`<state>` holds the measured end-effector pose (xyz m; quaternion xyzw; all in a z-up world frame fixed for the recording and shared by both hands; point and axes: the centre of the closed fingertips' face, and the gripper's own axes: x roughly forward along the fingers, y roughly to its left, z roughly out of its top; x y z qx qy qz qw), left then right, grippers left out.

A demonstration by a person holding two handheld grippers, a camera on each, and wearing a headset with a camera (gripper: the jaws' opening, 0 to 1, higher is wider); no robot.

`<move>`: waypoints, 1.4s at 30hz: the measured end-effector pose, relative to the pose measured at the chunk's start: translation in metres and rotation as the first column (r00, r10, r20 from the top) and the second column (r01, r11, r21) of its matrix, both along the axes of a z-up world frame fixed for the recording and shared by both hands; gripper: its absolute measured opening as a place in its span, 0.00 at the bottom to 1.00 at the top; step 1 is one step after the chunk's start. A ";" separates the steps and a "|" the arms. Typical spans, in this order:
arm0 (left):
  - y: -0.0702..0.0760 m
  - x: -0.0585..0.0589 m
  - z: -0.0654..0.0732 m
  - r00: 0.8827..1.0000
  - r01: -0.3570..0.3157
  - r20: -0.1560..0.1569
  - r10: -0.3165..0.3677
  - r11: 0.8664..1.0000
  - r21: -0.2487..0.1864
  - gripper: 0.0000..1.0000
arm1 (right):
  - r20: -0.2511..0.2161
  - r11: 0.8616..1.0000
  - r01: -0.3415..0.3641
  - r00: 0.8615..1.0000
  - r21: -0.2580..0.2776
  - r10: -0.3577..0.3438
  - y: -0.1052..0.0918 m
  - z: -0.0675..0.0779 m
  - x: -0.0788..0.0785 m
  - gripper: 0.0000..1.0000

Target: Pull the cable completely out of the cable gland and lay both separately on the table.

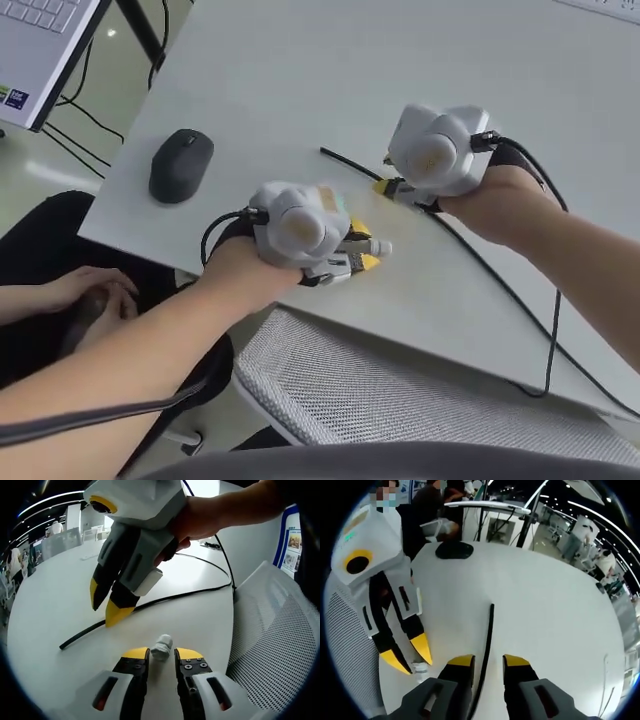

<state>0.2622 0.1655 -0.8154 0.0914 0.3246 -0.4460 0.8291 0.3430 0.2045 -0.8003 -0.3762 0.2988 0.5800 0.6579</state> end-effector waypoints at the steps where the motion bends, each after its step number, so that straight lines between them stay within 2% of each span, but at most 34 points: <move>1: 0.000 0.001 0.001 1.000 -0.003 0.004 0.003 1.000 0.000 0.22 | 0.002 1.000 0.007 1.000 0.012 -0.007 0.000 0.005 0.000 0.19; 8: 0.000 0.000 0.010 1.000 -0.012 0.011 0.012 1.000 0.010 0.25 | -0.008 0.995 0.055 0.998 0.087 -0.055 -0.007 0.035 -0.004 0.25; 10: 0.000 0.000 0.014 1.000 -0.021 0.015 0.021 1.000 0.009 0.26 | -0.001 0.993 0.064 0.998 0.101 -0.065 -0.012 0.035 -0.002 0.26; 15: 0.000 -0.004 0.026 0.998 -0.059 0.013 0.059 0.998 -0.019 0.29 | -0.023 0.984 0.110 0.994 0.142 -0.108 -0.030 0.057 -0.008 0.28; 17: 0.000 -0.005 0.033 0.997 -0.073 0.016 0.073 0.997 -0.033 0.30 | -0.022 0.982 0.114 0.993 0.149 -0.112 -0.035 0.063 -0.010 0.30; 19: 0.002 -0.005 0.041 0.995 -0.092 0.021 0.093 0.995 -0.042 0.32 | -0.018 0.978 0.126 0.992 0.169 -0.125 -0.044 0.076 -0.012 0.32; 25: 0.007 -0.007 0.061 0.990 -0.135 0.029 0.137 0.988 -0.075 0.35 | -0.051 0.948 0.187 0.982 0.257 -0.180 -0.064 0.109 -0.020 0.36; 30: 0.008 -0.009 0.076 0.986 -0.158 0.038 0.163 0.982 -0.099 0.39 | -0.064 0.928 0.222 0.975 0.301 -0.212 -0.085 0.127 -0.027 0.39; 33: 0.004 -0.014 0.085 0.984 -0.168 0.034 0.173 0.979 -0.115 0.44 | -0.069 0.918 0.237 0.972 0.318 -0.227 -0.097 0.134 -0.032 0.41; 37: -0.001 -0.022 0.095 0.983 -0.175 0.037 0.182 0.975 -0.133 0.48 | -0.081 0.898 0.270 0.963 0.346 -0.258 -0.117 0.144 -0.040 0.44; 40: -0.002 -0.025 0.104 0.978 -0.197 0.032 0.205 0.965 -0.170 0.51 | -0.097 0.878 0.300 0.954 0.372 -0.285 -0.133 0.148 -0.045 0.47; 42: -0.002 -0.029 0.107 0.977 -0.206 0.013 0.213 0.959 -0.193 0.52 | -0.106 0.867 0.316 0.948 0.384 -0.299 -0.141 0.151 -0.048 0.49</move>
